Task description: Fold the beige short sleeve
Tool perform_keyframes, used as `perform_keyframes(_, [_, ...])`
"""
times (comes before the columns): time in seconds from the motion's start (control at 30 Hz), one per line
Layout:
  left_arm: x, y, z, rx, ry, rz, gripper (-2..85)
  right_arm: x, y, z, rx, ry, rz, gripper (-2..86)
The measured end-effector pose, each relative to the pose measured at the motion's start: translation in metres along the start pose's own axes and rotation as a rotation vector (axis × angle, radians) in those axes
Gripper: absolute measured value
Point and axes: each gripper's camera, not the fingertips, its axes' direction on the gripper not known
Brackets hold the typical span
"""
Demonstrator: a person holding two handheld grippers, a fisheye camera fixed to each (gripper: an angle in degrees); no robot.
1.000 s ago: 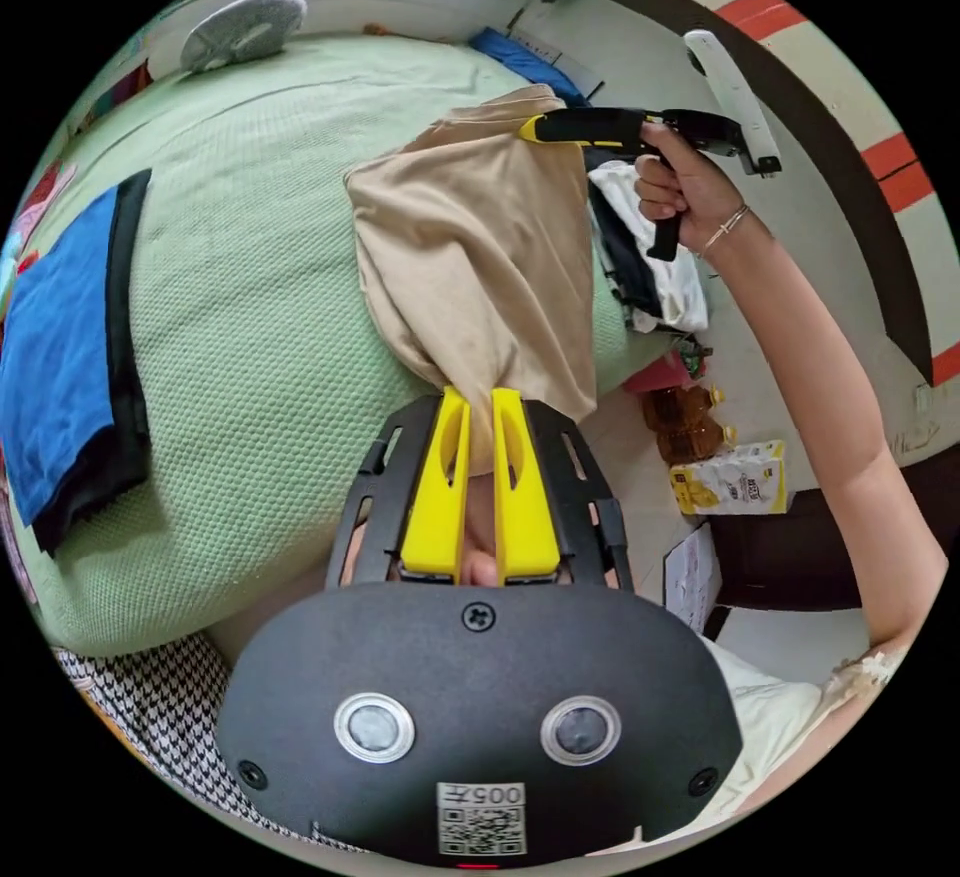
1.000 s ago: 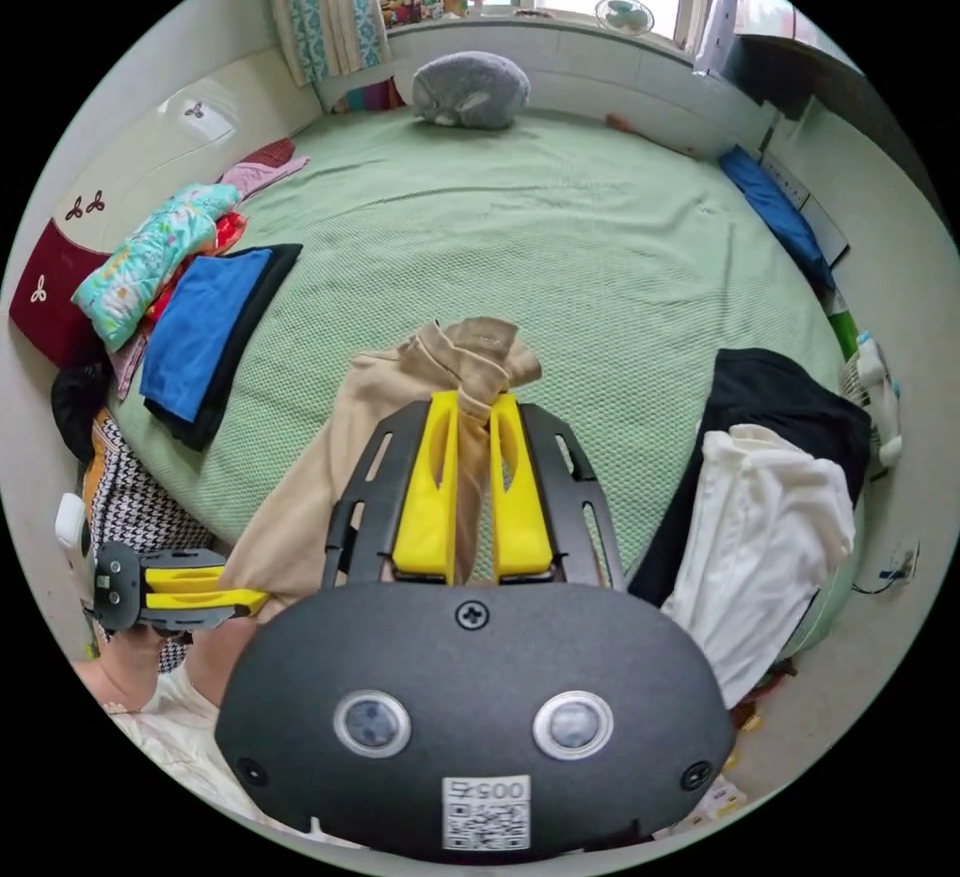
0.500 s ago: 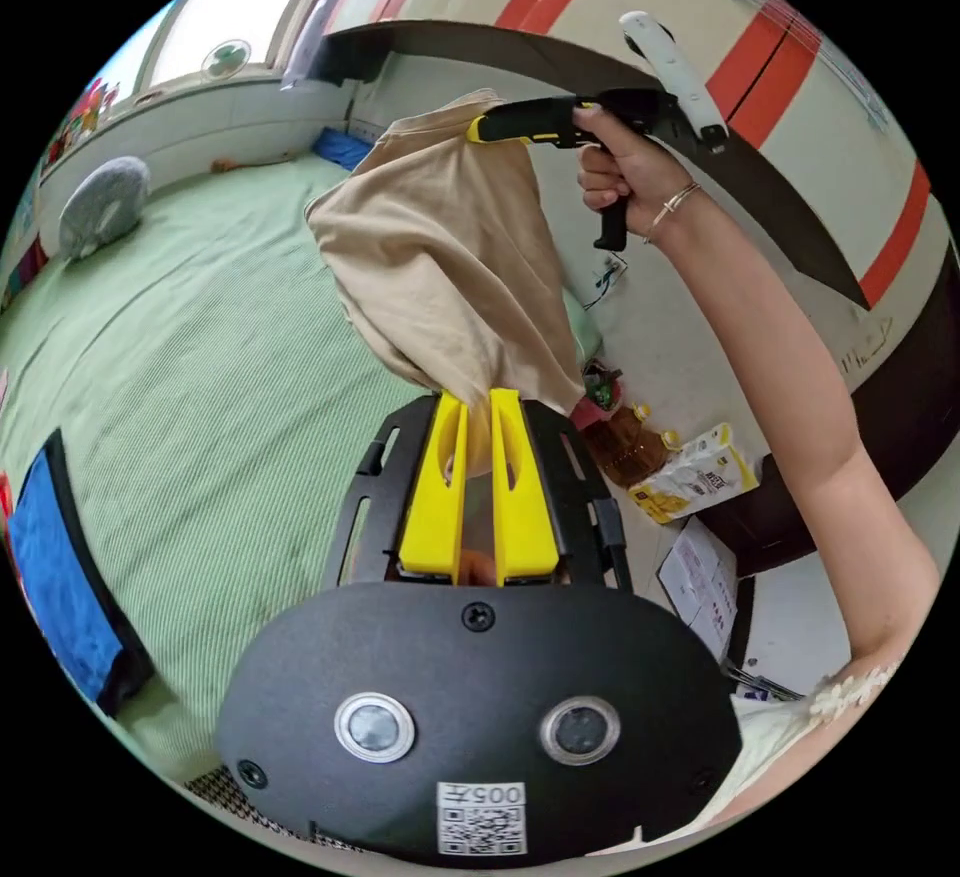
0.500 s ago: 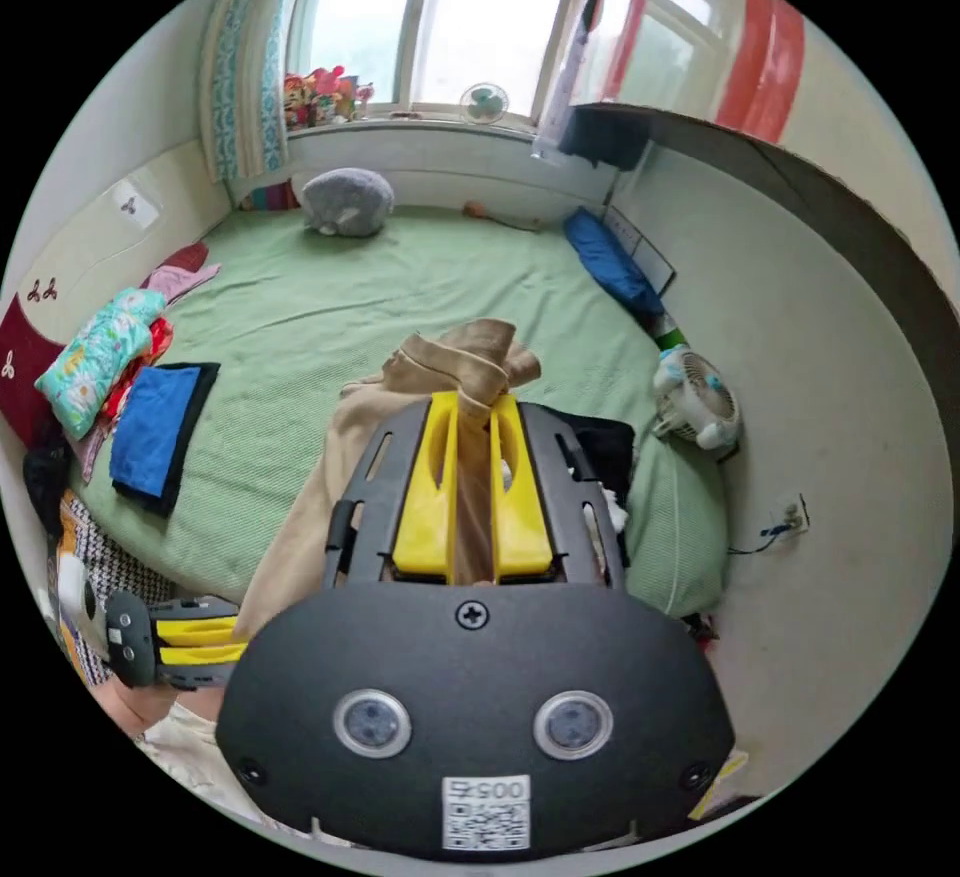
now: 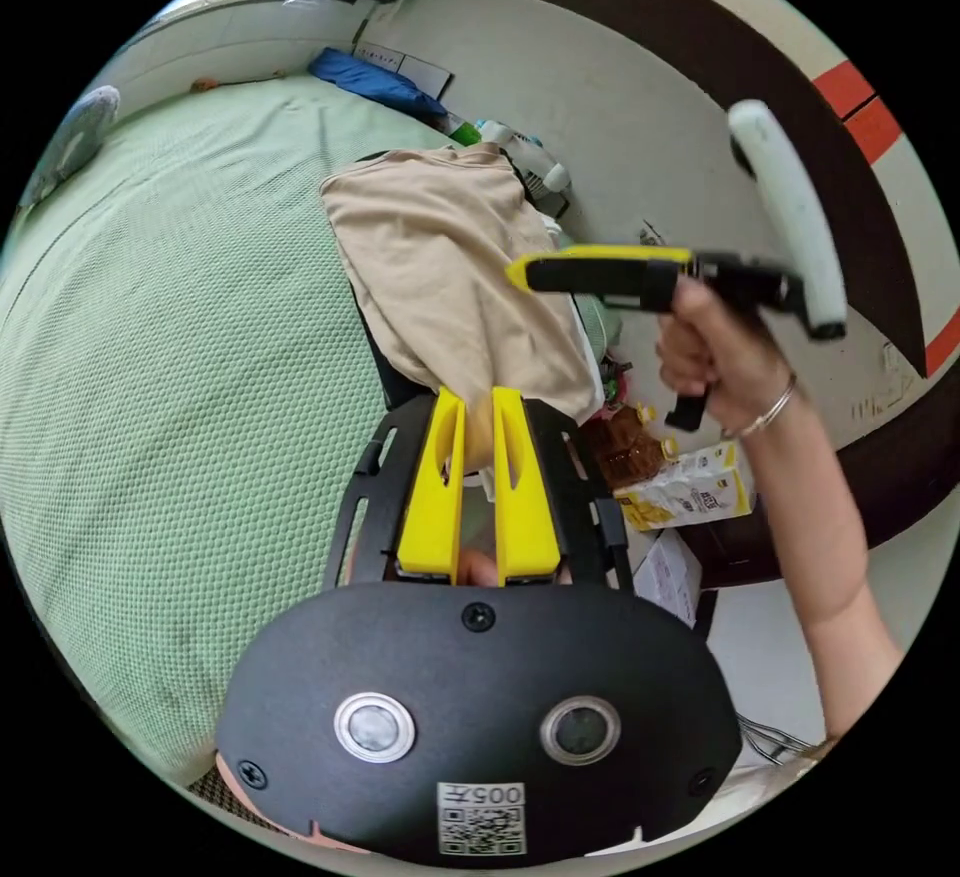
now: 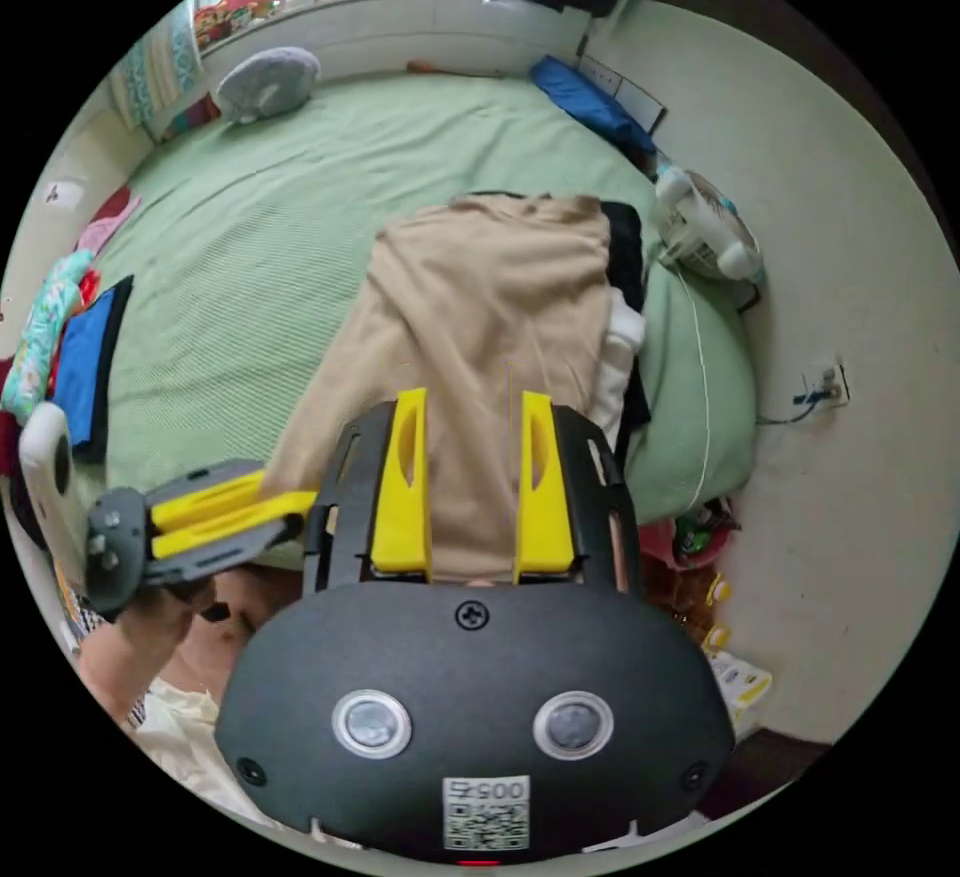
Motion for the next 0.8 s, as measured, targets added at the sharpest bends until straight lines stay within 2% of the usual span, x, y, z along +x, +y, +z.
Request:
perform_keyframes(0.1, [0.003,0.001,-0.002,0.002,-0.006,0.021,5.4,0.028,0.033,0.003,0.056,-0.089,0.079,9.9])
perform_keyframes(0.23, [0.006,0.002,0.0,0.003,-0.019,0.012,5.4,0.061,0.061,0.03,-0.029,-0.144,0.161,10.0])
perform_keyframes(0.33, [0.005,0.007,-0.003,0.005,-0.014,0.005,5.3,0.065,0.07,0.053,-0.084,-0.211,0.175,6.5])
perform_keyframes(0.37, [0.005,0.009,-0.005,0.003,-0.018,0.006,4.9,0.061,0.073,0.055,-0.069,-0.236,0.136,2.8])
perform_keyframes(0.47, [0.006,0.017,-0.009,-0.013,-0.044,0.03,3.8,0.052,0.08,0.046,-0.036,-0.103,0.051,-0.9])
perform_keyframes(0.53, [0.006,0.022,-0.008,-0.026,-0.062,0.046,3.2,0.053,0.084,0.044,-0.029,-0.082,0.069,-1.3])
perform_keyframes(0.73, [0.0,0.049,-0.013,-0.049,-0.094,0.07,1.7,0.031,0.091,0.082,-0.164,0.008,0.094,-0.7])
perform_keyframes(0.8, [-0.01,0.065,-0.029,-0.052,-0.114,0.048,0.8,0.021,0.099,0.079,-0.148,0.041,0.095,-0.8])
